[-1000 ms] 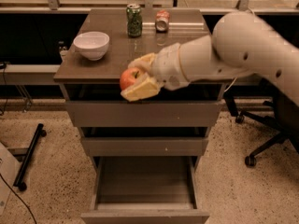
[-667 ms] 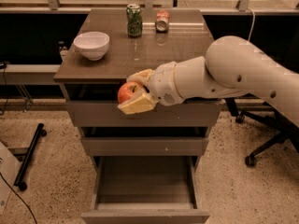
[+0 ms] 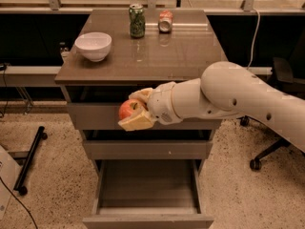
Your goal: Place apple into bottom drawer
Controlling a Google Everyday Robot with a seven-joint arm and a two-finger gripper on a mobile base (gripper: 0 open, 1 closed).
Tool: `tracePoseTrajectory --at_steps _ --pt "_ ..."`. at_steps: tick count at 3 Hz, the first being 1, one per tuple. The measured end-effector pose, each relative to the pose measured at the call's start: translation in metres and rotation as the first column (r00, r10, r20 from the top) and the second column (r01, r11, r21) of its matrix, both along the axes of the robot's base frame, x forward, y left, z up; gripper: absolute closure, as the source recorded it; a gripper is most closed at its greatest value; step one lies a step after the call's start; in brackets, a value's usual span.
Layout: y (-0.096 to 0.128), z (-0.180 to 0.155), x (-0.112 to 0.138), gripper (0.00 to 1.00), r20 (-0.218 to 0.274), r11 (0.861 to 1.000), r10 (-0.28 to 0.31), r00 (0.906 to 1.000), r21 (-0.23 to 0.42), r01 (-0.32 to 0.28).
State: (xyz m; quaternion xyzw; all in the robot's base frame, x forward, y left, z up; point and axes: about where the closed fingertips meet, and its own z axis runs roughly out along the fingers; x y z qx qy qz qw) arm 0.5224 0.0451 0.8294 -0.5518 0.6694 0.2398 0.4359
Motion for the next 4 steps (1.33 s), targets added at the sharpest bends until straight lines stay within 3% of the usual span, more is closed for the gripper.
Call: tracePoseTrajectory --at_steps 4 --pt "0.010 -0.097 -0.027 1.00 -0.120 1.000 0.002 0.9928 -0.025 -0.005"
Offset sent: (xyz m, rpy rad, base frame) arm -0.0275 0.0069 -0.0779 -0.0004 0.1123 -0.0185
